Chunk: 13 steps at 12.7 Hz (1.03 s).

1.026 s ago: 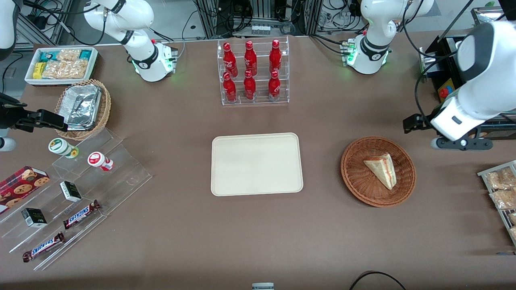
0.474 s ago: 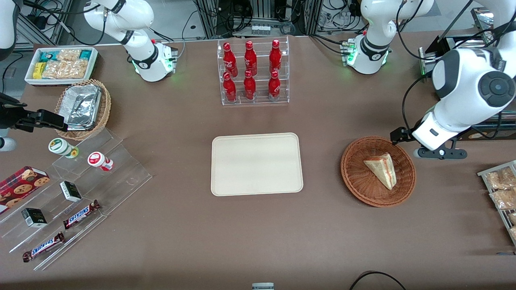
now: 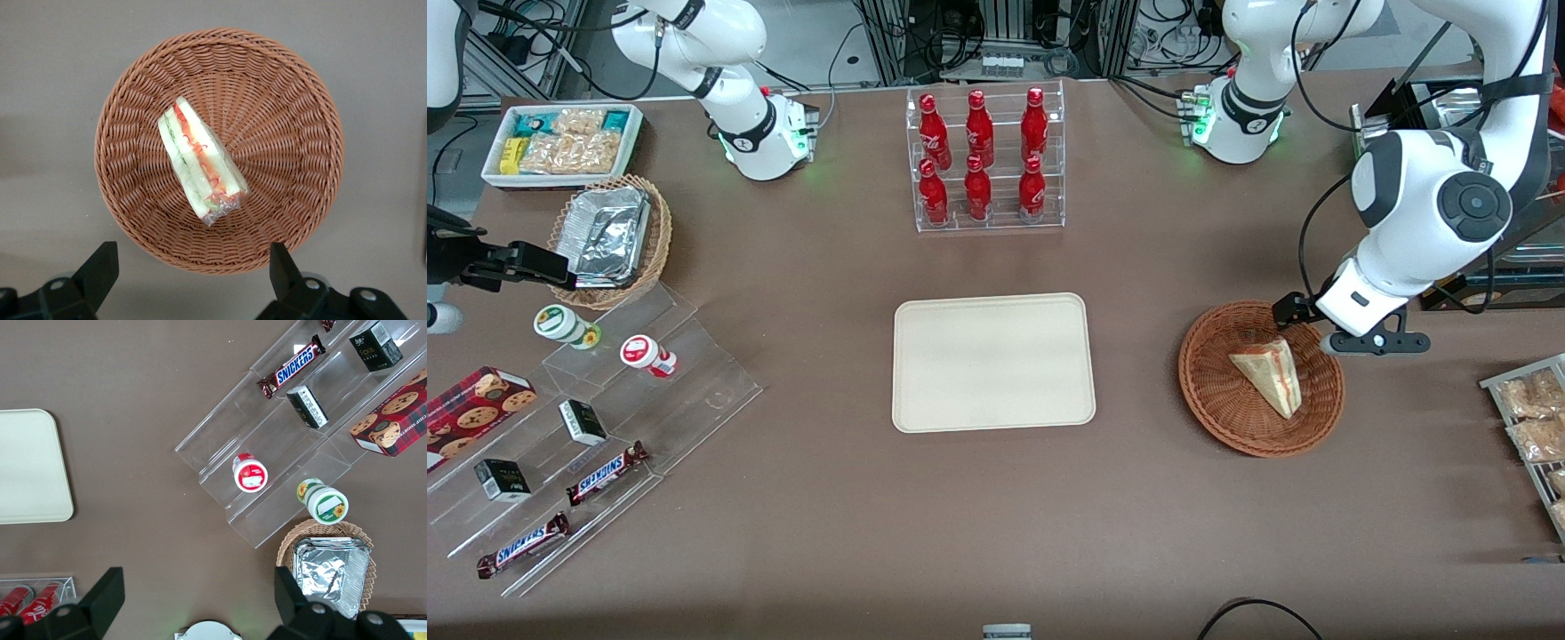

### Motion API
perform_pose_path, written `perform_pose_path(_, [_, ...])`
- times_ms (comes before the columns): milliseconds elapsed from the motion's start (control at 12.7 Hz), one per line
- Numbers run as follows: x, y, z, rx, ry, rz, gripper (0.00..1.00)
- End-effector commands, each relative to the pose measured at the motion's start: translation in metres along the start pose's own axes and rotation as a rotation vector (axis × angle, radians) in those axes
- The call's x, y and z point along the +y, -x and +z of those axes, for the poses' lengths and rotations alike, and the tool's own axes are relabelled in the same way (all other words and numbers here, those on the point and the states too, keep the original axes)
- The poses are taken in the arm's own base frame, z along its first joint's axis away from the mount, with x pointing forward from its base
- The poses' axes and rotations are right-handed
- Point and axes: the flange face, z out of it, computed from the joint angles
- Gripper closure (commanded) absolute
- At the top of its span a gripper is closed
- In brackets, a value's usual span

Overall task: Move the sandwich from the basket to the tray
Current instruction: 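Lower the open left gripper around the wrapped sandwich and close it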

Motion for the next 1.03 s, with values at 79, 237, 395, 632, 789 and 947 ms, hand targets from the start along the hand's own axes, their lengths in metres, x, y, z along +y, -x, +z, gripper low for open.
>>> perform_pose_path(79, [0.003,-0.004,0.012,0.03,0.001,-0.178,0.0])
perform_pose_path(237, [0.006,-0.009,0.021,0.041,0.01,-0.305,0.0])
perform_pose_path(395, [0.01,-0.013,0.034,0.044,0.018,-0.414,0.0])
perform_pose_path(632, [0.01,-0.017,0.049,0.047,0.029,-0.565,0.0])
perform_pose_path(789, [0.011,-0.017,0.053,0.042,0.028,-0.59,0.0])
perform_pose_path(947, [0.011,-0.017,0.061,0.026,0.023,-0.59,0.0])
